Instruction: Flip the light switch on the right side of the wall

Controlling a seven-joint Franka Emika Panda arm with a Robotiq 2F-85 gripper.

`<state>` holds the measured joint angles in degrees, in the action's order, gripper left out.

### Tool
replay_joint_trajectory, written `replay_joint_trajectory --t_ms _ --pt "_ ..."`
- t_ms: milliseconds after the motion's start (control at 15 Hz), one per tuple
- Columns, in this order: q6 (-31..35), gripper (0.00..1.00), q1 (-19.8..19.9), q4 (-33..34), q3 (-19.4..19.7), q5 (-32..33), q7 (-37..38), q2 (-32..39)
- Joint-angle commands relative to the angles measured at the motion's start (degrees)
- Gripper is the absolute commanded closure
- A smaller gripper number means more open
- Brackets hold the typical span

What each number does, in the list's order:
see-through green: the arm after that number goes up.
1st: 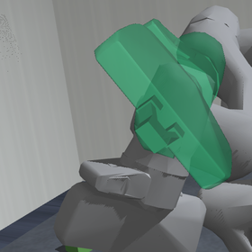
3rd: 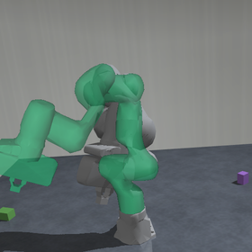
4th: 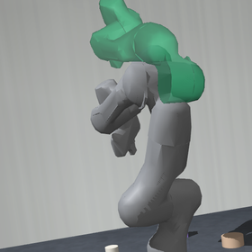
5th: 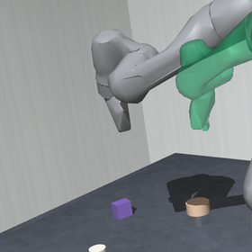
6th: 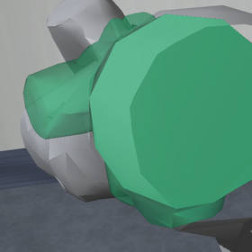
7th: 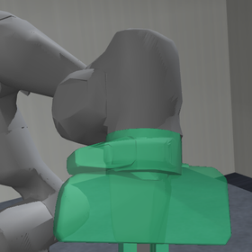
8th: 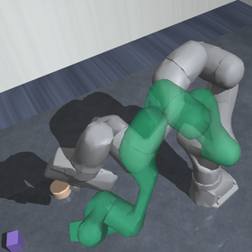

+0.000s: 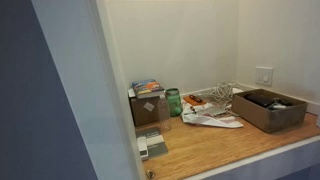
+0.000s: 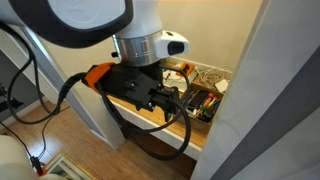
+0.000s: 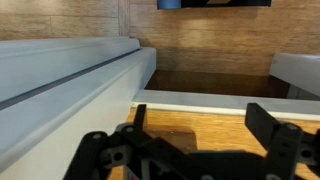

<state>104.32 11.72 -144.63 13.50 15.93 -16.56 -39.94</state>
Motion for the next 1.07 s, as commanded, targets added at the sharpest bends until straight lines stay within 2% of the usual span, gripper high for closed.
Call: replay_joint_trajectory --t_ms 0,867,1000 --pt "-0.2 0.0 -0.5 0.1 0.4 0.2 0.2 -0.1" --pt "-0.2 0.0 -0.5 0.1 0.4 0.2 0.2 -0.1" --pt "0.0 0.0 -0.1 1.1 0.3 -0.4 2.1 0.2"
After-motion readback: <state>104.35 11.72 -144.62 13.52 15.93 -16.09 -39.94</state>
